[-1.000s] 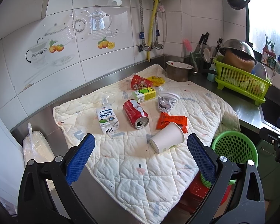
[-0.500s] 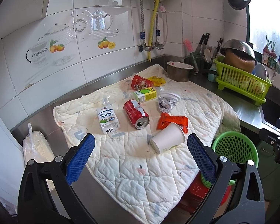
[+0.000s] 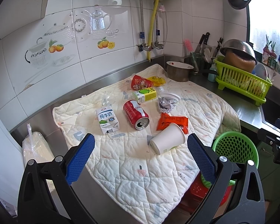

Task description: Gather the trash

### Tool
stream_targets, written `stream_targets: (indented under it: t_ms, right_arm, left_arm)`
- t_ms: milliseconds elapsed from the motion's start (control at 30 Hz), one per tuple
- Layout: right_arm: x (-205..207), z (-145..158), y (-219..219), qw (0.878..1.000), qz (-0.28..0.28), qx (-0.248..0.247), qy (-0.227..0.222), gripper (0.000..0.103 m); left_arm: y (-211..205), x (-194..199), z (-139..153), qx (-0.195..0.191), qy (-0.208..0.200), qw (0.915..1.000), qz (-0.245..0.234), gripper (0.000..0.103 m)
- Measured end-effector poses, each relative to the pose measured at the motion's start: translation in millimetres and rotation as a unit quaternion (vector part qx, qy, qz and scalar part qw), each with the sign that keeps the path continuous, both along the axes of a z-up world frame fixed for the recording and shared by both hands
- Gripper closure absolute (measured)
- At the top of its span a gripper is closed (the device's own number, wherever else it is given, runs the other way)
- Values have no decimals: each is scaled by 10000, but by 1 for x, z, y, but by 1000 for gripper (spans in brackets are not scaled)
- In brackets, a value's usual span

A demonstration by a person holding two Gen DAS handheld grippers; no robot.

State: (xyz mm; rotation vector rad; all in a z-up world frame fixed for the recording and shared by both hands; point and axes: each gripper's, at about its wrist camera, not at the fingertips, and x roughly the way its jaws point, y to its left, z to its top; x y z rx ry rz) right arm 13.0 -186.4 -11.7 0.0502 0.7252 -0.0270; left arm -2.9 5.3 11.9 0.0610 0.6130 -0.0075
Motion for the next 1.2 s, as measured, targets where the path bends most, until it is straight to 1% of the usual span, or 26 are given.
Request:
stream_targets:
  t_ms: [500, 800, 1033, 1100, 1200]
  right_arm:
    - [14, -6, 5, 9999, 128, -1, 44, 7]
    - [34, -15, 11, 9996, 266, -59, 111, 7]
    - [58, -26, 16, 9984, 511, -75, 219, 7]
    - [66, -30, 19, 9979, 571, -105, 277, 7]
    - [75, -33, 22, 9977, 578, -138, 317, 7]
  left_arm:
    - [3, 12, -5, 65, 41, 10000, -4, 5]
    - [15, 21, -11, 157, 63, 9999, -30, 5]
    - [28, 31, -22, 178, 203, 9992, -283, 5]
    - [29, 34, -26, 137, 239, 9986, -451, 6]
    - [26, 41, -34, 202, 275, 9964, -777, 6]
